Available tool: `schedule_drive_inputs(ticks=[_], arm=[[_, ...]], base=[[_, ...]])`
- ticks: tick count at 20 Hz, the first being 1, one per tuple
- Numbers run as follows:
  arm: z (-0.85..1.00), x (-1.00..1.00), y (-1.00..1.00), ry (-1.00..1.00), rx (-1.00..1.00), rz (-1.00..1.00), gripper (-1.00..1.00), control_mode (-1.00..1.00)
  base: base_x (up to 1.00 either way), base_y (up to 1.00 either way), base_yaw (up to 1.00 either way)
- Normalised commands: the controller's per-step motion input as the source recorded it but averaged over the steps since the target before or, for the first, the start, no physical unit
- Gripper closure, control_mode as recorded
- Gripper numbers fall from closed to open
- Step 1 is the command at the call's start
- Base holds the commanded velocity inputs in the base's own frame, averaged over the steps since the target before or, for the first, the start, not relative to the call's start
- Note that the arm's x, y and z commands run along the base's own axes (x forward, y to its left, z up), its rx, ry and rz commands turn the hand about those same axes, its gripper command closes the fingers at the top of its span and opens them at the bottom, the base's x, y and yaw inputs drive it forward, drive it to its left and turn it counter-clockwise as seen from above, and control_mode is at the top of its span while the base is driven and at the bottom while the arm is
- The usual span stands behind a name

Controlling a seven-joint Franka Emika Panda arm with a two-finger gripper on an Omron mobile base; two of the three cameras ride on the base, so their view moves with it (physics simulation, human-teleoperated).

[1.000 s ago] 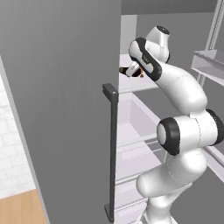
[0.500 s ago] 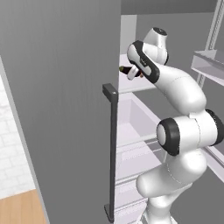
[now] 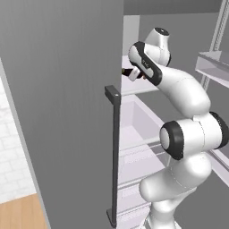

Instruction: Place one eggplant and one chicken drumstick in each tupperware on the nearby counter, to pack two identical lunches.

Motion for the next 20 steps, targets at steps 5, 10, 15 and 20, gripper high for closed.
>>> schedule_drive_inputs(ticks=[5, 10, 15, 20], arm=[[0.00, -0.27, 0.00, 0.00, 0.00, -0.01, 1.00, -1.00], [-0.04, -0.88, -0.02, -0.02, 0.02, -0.33, 1.00, -1.00], [-0.07, -0.66, -0.01, -0.04, 0.03, -0.56, 1.00, -1.00], [0.04, -0.46, -0.15, 0.00, 0.03, -0.53, 1.00, -1.00]], base=[[0.00, 0.00, 0.00], [0.00, 0.00, 0.00], [0.00, 0.00, 0.00], [0.00, 0.00, 0.00]])
